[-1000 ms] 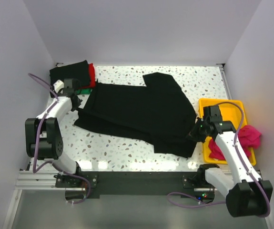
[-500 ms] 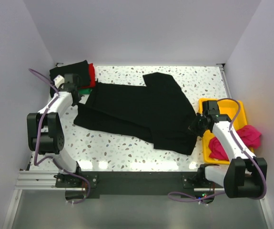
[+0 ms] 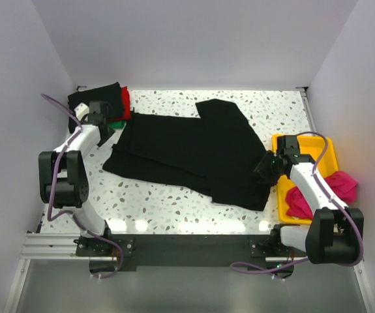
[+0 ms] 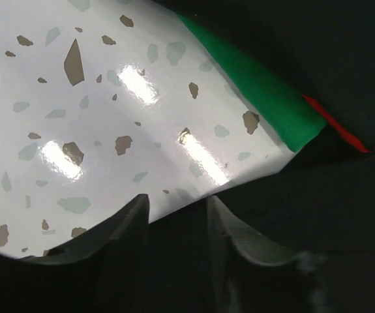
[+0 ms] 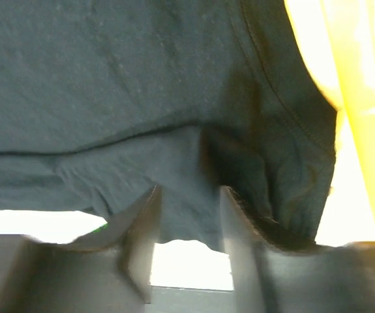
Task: Fold and stack the t-shirts
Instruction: Fold the tshirt
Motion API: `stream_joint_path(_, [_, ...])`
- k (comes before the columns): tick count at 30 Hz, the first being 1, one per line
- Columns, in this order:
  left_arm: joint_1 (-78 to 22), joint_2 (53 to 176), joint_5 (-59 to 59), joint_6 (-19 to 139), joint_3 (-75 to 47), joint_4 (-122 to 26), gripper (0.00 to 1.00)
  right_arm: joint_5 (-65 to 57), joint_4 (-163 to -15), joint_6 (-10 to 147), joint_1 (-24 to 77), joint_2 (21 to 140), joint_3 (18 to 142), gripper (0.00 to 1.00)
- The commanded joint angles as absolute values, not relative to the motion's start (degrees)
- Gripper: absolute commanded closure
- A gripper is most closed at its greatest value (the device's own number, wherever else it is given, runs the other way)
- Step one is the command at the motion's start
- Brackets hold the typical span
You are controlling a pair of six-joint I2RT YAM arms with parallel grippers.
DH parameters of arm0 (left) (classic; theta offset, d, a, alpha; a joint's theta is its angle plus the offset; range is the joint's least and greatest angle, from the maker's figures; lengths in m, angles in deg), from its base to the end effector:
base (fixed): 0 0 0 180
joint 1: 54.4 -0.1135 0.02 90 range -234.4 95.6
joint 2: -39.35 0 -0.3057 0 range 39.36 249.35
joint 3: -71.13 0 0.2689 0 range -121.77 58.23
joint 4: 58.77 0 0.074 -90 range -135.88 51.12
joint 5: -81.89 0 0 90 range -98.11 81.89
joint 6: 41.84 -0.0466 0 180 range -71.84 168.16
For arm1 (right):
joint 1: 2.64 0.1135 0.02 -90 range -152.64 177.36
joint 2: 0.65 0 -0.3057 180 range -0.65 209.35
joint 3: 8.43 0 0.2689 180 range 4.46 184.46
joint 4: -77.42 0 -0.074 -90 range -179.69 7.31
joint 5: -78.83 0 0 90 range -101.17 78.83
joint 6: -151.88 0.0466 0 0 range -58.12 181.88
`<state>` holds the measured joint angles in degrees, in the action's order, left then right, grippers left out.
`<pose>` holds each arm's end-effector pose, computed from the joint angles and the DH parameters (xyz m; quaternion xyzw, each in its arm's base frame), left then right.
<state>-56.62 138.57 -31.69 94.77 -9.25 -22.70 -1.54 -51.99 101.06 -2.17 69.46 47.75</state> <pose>0.3896 0.0338 0.2329 -0.4419 0.8244 0.0689 0.3468 0.2285 0.0097 0.2280 0.3047 0.9231 0.1515 0.1790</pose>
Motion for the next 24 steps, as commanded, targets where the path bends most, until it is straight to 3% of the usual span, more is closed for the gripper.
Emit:
stream_joint_path(1, [-56.86,130.53,-31.76,95.61,-7.44,-25.93,0.51,-1.59,-52.43,98.54,-2.55,67.56,52.17,0.37])
stream_joint_path(4, [-56.86,122.54,-31.23,97.63,0.29,-26.11,0.46,0.06,-52.51,98.26,-2.46,64.67,51.4,0.27])
stream_joint_path(10, [-56.86,109.6,-31.58,102.47,18.75,-28.47,0.45,3.15,-56.02,99.41,-2.2,60.0,43.85,0.26])
stream_joint_path(14, [-56.78,110.1,-24.84,103.18,26.48,-32.86,0.45,2.99,-56.55,100.02,1.31,60.26,41.9,0.26])
stream_joint_path(18, [-56.78,112.3,-21.83,102.82,29.93,-41.73,0.43,-1.23,-57.08,102.92,11.06,60.79,40.85,0.26])
stream_joint_path(24, [-56.86,113.54,-19.9,102.74,33.09,-51.31,0.41,-4.14,-56.03,104.07,13.36,58.43,37.25,0.26])
